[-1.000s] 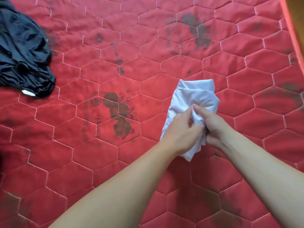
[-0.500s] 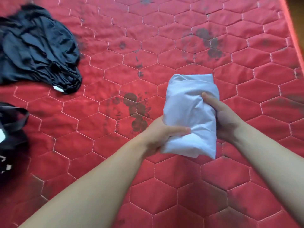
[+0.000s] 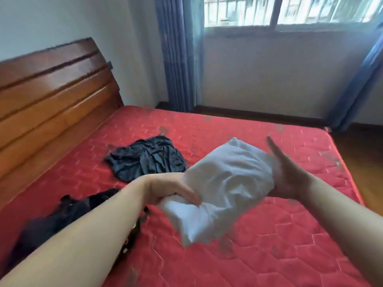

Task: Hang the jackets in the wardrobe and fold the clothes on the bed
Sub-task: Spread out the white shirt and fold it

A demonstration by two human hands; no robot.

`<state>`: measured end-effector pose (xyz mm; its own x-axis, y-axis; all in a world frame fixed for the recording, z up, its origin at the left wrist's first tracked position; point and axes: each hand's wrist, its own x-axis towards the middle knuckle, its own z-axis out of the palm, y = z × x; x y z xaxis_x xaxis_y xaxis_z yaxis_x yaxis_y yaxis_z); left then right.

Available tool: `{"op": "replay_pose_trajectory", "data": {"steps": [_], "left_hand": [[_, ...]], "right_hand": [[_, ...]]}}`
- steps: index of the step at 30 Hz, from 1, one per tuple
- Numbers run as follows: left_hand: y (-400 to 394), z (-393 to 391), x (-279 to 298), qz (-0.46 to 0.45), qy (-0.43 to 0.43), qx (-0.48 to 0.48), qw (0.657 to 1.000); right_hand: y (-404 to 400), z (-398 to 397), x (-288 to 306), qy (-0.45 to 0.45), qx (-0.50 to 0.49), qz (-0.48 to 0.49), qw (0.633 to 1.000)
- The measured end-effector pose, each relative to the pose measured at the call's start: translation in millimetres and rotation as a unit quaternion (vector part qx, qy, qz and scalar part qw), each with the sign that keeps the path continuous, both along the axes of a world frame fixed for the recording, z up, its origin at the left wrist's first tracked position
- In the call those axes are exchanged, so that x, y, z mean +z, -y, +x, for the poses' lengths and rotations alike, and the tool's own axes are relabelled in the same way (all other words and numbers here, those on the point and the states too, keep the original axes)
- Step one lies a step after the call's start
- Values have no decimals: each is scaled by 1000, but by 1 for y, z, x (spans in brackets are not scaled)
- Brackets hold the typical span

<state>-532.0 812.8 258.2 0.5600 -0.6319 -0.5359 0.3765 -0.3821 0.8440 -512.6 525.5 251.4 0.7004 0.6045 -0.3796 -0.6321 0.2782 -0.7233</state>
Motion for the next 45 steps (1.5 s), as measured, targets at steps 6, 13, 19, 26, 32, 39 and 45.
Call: {"op": "replay_pose_trajectory", "data": {"steps": [6, 13, 19, 26, 32, 39, 45], "left_hand": [[-106, -72, 108, 122, 65, 92, 986], [-172, -262, 182, 18, 93, 331, 939], [-200, -425, 207, -285, 163, 555, 764], [-255, -556, 224, -187, 200, 711, 648], [-328, -670, 213, -148, 237, 777, 564], [-427, -765, 198, -111, 193, 836, 502], [-489, -810, 175, -105, 124, 894, 417]], "right_hand": [[-104, -34, 107, 141, 166, -173, 961], [-213, -124, 162, 212, 125, -136, 960], [-299, -220, 219, 210, 129, -30, 969], [-418, -331, 239, 261, 171, -30, 950], [-546, -424, 236, 252, 285, -39, 924], [-679, -516, 217, 249, 354, -51, 900], [-777, -561, 198, 284, 397, -64, 870]]}}
